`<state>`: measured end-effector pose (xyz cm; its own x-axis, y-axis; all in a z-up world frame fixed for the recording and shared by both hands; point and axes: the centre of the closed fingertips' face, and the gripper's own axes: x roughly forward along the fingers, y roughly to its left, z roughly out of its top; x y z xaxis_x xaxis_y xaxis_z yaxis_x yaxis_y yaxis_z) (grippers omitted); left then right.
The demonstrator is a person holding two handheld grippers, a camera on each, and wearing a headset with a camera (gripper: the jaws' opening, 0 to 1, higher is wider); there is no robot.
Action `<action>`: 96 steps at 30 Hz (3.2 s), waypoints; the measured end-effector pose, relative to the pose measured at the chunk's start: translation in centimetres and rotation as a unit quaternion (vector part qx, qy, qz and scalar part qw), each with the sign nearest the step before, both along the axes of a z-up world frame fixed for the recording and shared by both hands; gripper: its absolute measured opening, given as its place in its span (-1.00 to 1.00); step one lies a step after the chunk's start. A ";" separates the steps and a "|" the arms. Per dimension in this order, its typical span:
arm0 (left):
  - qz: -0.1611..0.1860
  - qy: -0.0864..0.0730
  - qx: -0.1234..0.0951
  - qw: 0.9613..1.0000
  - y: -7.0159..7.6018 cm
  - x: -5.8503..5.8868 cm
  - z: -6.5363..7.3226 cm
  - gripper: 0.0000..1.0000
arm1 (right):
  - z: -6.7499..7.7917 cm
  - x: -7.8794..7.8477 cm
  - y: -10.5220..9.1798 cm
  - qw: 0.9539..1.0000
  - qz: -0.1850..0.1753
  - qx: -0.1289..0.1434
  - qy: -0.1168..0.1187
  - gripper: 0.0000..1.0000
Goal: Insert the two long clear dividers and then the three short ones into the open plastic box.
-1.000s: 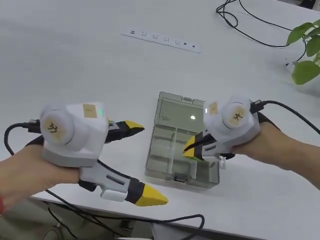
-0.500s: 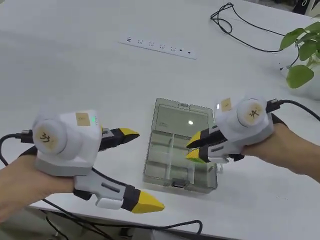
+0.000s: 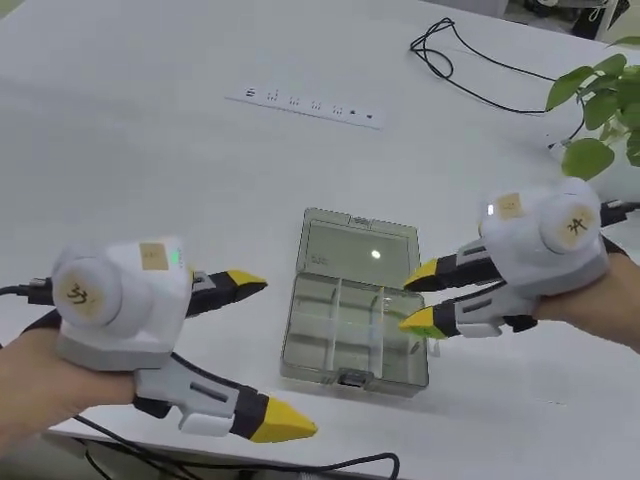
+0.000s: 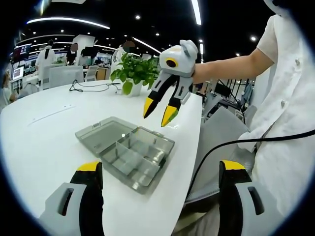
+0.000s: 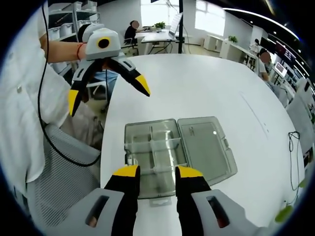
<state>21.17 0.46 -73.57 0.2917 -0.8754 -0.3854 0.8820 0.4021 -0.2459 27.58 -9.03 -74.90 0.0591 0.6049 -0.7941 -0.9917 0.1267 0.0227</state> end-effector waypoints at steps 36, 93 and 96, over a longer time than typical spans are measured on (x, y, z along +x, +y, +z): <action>0.001 0.000 0.003 1.000 0.2 0.3 0.1 1.00 | -1.0 -2.5 -11.0 0.997 -0.021 -0.068 0.026 0.25; 0.012 0.014 0.010 1.000 0.8 0.0 -0.4 1.00 | -10.1 -1.9 -21.3 0.967 0.078 -0.242 -0.003 -0.24; 0.013 0.014 0.009 1.000 0.8 0.1 -0.4 0.99 | -10.1 -1.8 -21.3 0.966 0.081 -0.246 -0.004 -0.34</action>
